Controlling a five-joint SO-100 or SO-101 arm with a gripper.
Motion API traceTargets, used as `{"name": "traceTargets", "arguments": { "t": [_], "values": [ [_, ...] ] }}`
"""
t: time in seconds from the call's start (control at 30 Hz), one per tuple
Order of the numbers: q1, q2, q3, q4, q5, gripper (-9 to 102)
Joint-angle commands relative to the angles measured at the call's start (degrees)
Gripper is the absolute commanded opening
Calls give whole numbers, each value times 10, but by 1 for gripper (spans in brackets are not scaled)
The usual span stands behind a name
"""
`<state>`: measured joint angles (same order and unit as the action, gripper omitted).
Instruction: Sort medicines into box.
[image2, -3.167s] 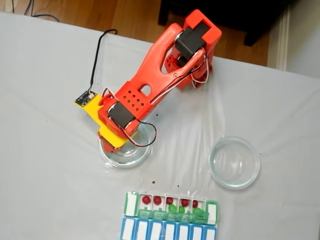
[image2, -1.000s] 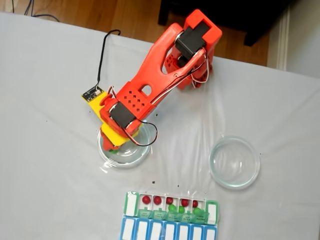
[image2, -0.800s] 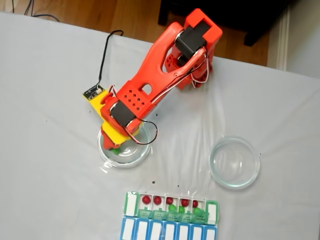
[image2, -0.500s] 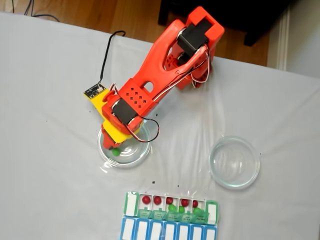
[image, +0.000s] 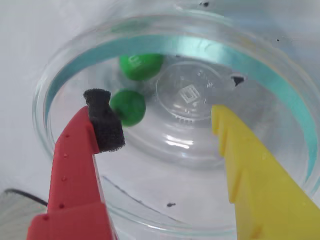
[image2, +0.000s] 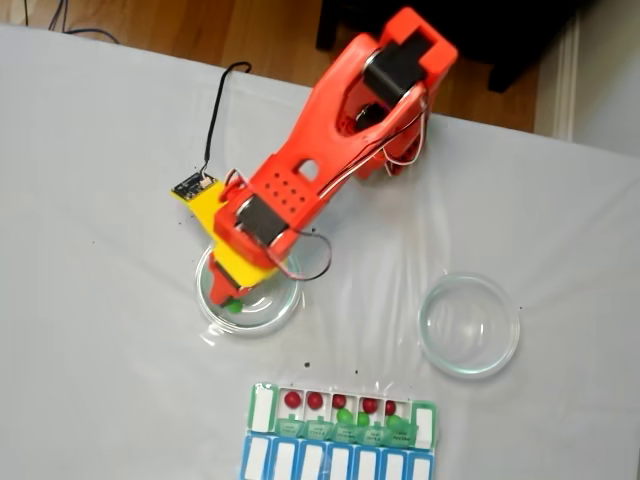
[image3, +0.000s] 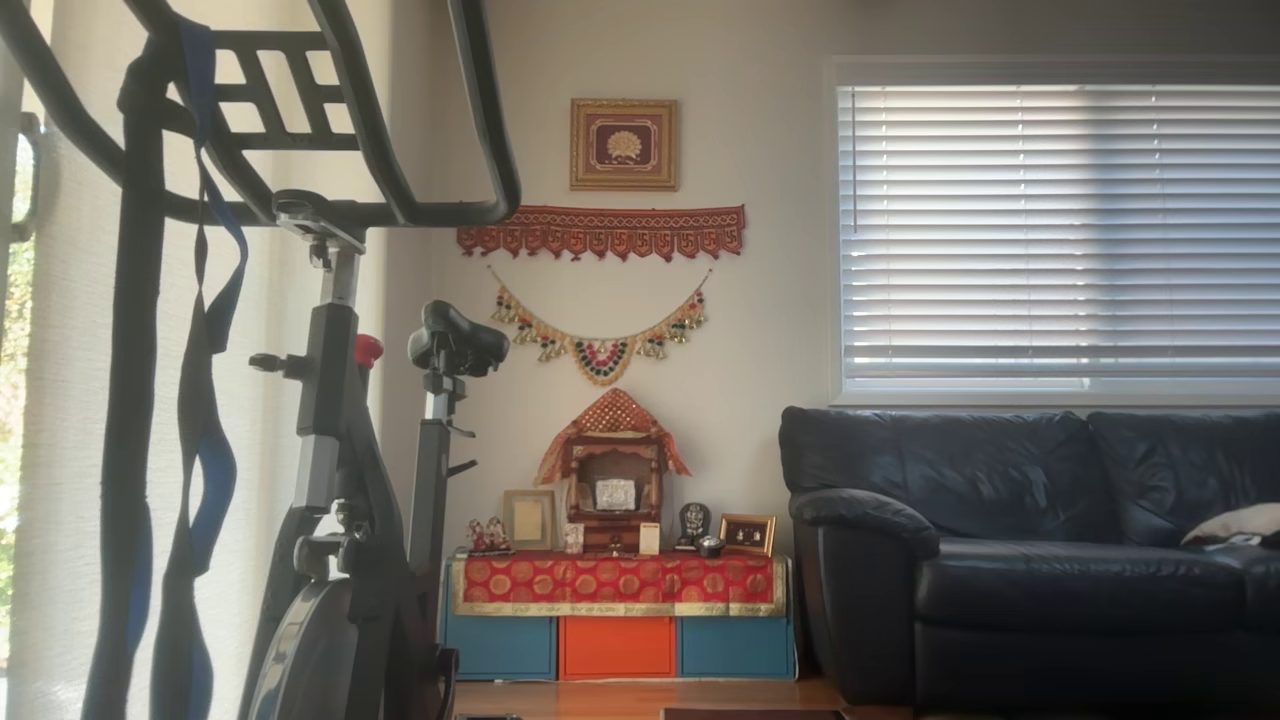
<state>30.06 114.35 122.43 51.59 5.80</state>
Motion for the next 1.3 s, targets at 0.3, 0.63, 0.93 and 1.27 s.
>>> {"name": "traceTargets", "arguments": {
  "t": [0.3, 0.63, 0.93, 1.27],
  "values": [
    [-20, 67, 1, -32, -28, 31],
    [-4, 39, -17, -27, -15, 33],
    [0, -15, -47, -11, -8, 34],
    [7, -20, -57, -8, -7, 34]
  ]
}}
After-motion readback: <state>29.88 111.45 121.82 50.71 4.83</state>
